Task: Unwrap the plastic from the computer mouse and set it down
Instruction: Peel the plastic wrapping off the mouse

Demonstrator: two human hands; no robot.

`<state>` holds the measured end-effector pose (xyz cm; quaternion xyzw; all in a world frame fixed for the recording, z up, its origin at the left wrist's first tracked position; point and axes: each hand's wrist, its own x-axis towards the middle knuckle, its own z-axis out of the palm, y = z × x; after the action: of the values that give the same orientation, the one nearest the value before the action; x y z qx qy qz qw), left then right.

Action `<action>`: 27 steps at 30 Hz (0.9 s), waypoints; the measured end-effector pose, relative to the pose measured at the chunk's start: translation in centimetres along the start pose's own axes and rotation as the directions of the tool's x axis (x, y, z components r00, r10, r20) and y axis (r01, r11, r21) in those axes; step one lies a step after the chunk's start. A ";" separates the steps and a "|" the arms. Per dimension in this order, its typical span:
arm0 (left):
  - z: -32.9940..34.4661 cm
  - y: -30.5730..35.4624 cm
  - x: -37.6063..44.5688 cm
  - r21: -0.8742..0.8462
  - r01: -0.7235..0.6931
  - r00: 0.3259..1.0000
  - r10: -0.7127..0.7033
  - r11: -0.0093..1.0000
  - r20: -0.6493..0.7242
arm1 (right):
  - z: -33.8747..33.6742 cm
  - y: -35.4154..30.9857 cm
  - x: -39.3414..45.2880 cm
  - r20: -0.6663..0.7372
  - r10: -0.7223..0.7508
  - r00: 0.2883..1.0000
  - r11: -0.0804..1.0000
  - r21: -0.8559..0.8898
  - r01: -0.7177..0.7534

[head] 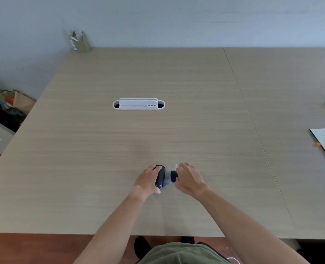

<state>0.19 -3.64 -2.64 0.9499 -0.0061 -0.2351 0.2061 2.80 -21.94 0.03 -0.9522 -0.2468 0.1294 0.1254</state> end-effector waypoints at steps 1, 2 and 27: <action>-0.1 0.0 0.0 -0.005 0.004 1.000 -0.004 1.000 0.002 | -0.2 0.1 0.2 -0.018 0.041 0.999 0.999 0.007 -0.041; -0.1 0.1 0.0 -0.018 0.012 1.000 -0.012 1.000 0.002 | -0.5 0.1 0.5 -0.026 0.067 0.997 0.997 0.052 -0.066; -1.0 -0.2 0.2 -0.093 0.034 0.999 -0.033 0.995 0.015 | -1.0 -0.7 3.3 0.171 0.119 0.978 0.961 0.228 -0.157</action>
<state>0.84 -3.11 -1.98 0.9376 0.0195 -0.2447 0.2461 5.63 -19.86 0.56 -0.9319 -0.1712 0.2405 0.2108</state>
